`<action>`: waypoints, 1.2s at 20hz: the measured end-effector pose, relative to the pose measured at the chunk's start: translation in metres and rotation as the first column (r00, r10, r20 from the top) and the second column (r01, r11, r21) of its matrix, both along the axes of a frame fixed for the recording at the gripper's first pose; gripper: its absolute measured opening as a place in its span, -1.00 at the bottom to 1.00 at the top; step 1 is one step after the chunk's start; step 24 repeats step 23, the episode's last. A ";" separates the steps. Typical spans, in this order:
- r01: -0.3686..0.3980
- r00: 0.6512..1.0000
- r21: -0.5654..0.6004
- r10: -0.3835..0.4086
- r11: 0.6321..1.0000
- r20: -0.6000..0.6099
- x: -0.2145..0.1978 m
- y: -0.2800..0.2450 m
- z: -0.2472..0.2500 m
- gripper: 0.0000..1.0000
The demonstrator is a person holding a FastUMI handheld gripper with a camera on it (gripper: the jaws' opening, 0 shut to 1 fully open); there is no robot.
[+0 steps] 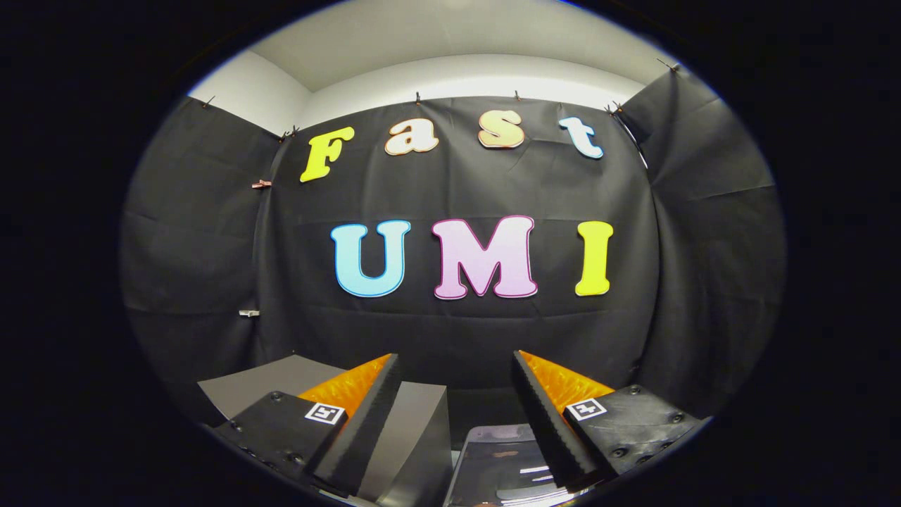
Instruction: Put the clothes into the washing machine and then close the washing machine lid.
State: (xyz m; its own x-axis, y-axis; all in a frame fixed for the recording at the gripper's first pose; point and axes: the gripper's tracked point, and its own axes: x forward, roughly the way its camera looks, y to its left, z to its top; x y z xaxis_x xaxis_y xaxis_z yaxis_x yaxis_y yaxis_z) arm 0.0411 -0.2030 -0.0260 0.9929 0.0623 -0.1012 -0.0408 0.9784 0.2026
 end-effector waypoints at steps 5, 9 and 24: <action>0.005 1.000 0.001 -0.005 1.000 0.001 0.000 -0.003 0.000 0.97; 0.003 1.000 -0.001 -0.003 1.000 -0.002 0.001 -0.004 -0.002 0.97; -0.004 1.000 -0.005 0.004 1.000 -0.011 0.007 -0.004 -0.005 0.97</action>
